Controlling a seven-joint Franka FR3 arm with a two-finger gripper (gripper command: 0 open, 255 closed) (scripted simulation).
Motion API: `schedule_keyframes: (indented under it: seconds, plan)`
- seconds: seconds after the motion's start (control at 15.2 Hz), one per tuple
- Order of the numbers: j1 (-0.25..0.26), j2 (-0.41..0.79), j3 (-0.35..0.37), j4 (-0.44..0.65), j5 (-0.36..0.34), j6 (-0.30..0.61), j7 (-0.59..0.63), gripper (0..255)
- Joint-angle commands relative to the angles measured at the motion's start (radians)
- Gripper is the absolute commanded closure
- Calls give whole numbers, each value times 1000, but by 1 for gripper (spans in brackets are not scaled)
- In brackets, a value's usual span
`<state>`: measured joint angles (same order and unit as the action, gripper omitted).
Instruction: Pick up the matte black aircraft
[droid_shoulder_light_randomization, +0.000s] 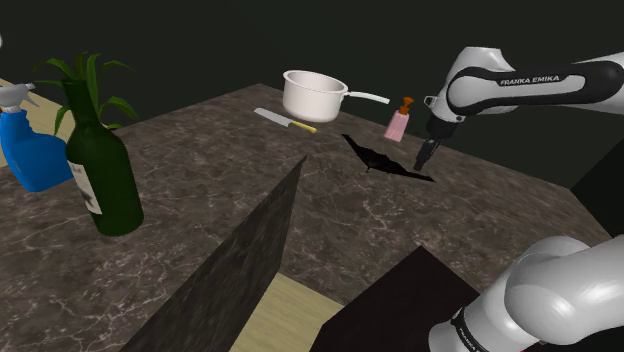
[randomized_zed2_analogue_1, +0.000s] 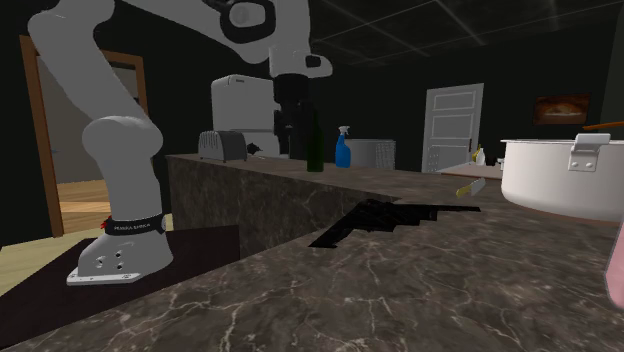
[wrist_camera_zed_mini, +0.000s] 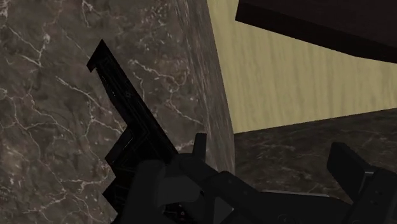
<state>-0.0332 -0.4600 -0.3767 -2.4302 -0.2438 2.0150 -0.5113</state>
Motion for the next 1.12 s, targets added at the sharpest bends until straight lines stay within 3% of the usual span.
schedule_keyframes:
  seconds: [0.0, 0.33, 0.59, 0.79, 1.06]
  plan:
    - [5, 66, -42, 25, 1, 43, -70, 0]
    - [22, 256, -143, 99, 48, 153, -255, 0]
    - [25, 430, -200, 184, 140, 224, -426, 0]
    - [7, 566, -215, 261, 230, 259, -557, 0]
    - [-3, 602, -206, 242, 256, 310, -572, 0]
